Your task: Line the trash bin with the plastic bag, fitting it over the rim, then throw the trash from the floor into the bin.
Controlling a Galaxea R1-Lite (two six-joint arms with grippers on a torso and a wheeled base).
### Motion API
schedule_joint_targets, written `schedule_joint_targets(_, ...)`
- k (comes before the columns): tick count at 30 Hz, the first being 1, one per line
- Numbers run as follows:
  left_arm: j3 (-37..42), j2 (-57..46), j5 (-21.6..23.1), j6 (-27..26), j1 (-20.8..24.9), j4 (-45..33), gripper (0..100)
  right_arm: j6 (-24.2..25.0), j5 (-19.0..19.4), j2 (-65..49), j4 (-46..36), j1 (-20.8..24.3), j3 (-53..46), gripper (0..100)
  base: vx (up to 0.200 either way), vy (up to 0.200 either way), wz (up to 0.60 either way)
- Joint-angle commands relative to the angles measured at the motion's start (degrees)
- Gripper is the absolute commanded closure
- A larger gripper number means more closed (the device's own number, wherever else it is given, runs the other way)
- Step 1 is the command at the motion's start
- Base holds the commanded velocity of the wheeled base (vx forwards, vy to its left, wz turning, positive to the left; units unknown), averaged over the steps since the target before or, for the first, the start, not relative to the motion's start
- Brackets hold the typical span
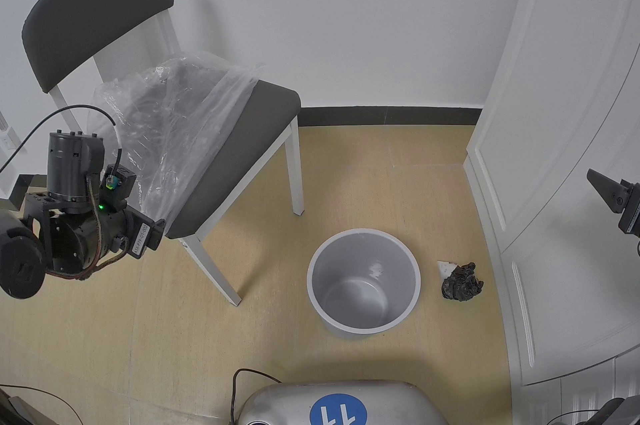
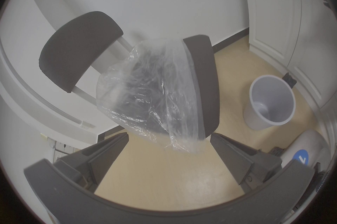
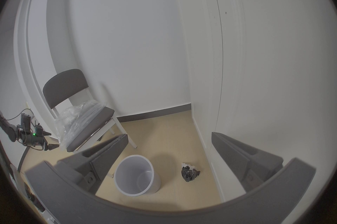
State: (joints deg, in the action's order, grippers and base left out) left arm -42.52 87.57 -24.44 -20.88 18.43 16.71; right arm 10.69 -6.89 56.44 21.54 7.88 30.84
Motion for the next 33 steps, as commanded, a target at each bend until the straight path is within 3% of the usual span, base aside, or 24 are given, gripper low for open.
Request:
schedule_joint_targets(1, -0.55, 3.40, -0.96, -0.04, -0.33, 0.16, 0, -0.06, 0.03, -0.63, -0.10, 0.04, -0.34, 0, 0.000, 0.000, 0.00)
schedule_joint_targets(26, -3.09, 9.38, -5.09, -2.58, -4.37, 0.51, 0, -0.76, 0.21, -0.81, -0.01, -0.05, -0.78, 0, 0.000, 0.000, 0.00)
schedule_joint_targets(33, -2.48, 11.66, -7.55, -4.96, -5.78, 7.28, 0, -0.76, 0.21, -0.90, 0.08, -0.05, -0.78, 0, 0.000, 0.000, 0.00)
